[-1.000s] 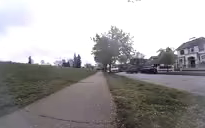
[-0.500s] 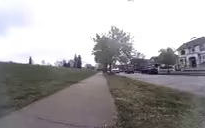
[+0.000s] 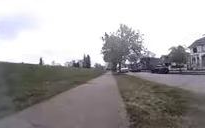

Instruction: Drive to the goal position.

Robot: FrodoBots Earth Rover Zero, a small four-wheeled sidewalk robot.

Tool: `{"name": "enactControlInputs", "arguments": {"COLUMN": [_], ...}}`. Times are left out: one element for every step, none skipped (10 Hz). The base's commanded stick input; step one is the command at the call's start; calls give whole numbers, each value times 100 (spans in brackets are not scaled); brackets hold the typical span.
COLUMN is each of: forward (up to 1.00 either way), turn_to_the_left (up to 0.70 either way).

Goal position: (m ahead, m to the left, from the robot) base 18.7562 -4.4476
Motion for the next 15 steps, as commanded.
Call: {"name": "enactControlInputs", "arguments": {"forward": [100,100,100,100,100,100,100,100,100,100,100,100,100,100,100], "turn_to_the_left": [0,0,0,0,0,0,0,0,0,0,0,-10,-19,-15,-7]}}
